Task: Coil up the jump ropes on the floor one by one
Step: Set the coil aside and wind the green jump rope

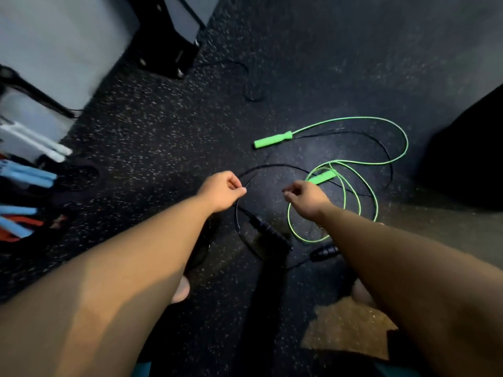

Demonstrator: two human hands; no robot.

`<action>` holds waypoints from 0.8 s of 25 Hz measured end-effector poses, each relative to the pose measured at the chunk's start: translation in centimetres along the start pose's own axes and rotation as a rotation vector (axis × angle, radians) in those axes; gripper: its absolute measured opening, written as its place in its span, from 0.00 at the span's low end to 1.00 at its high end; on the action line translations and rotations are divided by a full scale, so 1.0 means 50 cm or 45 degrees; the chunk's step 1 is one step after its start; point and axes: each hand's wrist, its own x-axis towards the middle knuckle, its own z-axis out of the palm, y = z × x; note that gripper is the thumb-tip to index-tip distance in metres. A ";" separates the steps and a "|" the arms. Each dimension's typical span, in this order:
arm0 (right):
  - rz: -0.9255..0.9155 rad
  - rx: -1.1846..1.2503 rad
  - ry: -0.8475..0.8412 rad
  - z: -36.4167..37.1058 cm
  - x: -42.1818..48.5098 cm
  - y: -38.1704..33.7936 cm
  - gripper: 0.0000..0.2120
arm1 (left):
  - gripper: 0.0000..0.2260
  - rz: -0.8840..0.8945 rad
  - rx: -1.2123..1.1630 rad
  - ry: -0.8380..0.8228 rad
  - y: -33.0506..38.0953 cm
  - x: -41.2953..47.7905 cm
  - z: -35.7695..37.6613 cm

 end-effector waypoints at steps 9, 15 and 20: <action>0.088 0.023 0.103 0.003 0.254 0.021 0.07 | 0.25 0.105 0.200 0.044 0.086 0.365 0.080; 0.085 0.016 0.186 -0.013 0.329 0.040 0.09 | 0.25 0.279 0.593 0.022 0.123 0.492 0.125; -0.096 -0.394 0.434 -0.057 0.342 0.046 0.25 | 0.16 0.318 0.414 -0.039 0.104 0.469 0.094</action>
